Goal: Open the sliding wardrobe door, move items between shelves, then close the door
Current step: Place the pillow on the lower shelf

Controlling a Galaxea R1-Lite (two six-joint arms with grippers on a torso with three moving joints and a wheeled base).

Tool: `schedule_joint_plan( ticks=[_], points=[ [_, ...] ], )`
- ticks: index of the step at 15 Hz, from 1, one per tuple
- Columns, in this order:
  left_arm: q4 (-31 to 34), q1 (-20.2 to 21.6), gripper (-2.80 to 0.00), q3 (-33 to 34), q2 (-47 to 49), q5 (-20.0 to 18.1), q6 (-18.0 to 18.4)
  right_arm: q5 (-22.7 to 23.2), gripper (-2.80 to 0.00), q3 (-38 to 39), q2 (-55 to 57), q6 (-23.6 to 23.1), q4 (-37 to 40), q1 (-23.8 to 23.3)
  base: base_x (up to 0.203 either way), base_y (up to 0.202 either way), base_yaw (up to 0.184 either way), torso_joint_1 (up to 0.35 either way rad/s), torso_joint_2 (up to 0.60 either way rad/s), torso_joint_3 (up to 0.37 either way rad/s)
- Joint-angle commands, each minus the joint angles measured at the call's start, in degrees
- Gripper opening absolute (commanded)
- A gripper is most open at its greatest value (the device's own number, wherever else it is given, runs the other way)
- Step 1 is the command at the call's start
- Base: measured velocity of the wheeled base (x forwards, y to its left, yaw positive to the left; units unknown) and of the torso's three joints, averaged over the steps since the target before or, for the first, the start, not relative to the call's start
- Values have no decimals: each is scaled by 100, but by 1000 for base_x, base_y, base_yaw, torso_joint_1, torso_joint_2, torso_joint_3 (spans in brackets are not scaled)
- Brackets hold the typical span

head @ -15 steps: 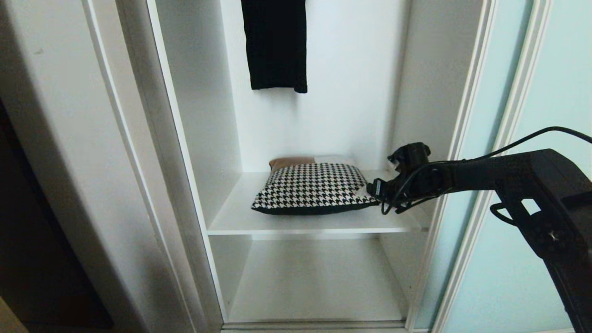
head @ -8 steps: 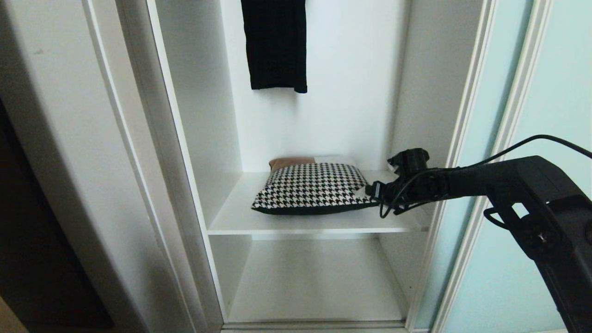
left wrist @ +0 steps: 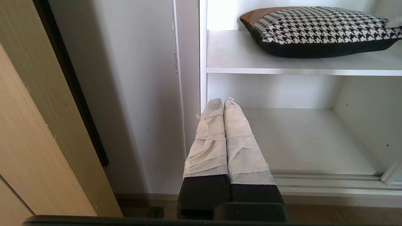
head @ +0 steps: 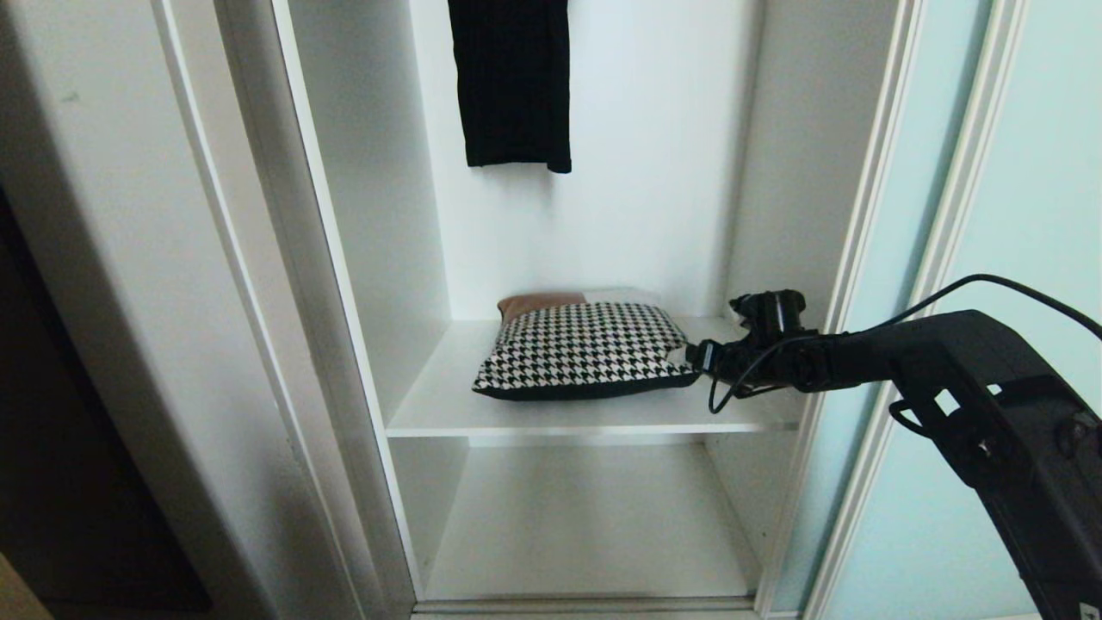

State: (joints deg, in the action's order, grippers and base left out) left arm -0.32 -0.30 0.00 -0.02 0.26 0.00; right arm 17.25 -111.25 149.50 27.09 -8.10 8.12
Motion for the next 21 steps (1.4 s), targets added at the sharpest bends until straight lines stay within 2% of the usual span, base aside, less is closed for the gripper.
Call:
schedule_joint_plan(
  ticks=[1,13,14,21],
  points=[
    [-3,4,-280,0,2,0,-9,24,0,-2,176,23,-397,5,0,0,0,0,0,0],
    [-3,-5,-280,0,2,0,-8,112,0,-2,246,51,-807,-170,0,0,0,0,0,0],
    [-3,-4,-280,0,2,0,-7,112,-280,-2,255,51,-807,-170,0,0,0,0,0,0],
    [-12,-5,-280,0,2,0,6,177,-280,-2,255,51,-763,-170,0,0,0,0,0,0]
  ],
)
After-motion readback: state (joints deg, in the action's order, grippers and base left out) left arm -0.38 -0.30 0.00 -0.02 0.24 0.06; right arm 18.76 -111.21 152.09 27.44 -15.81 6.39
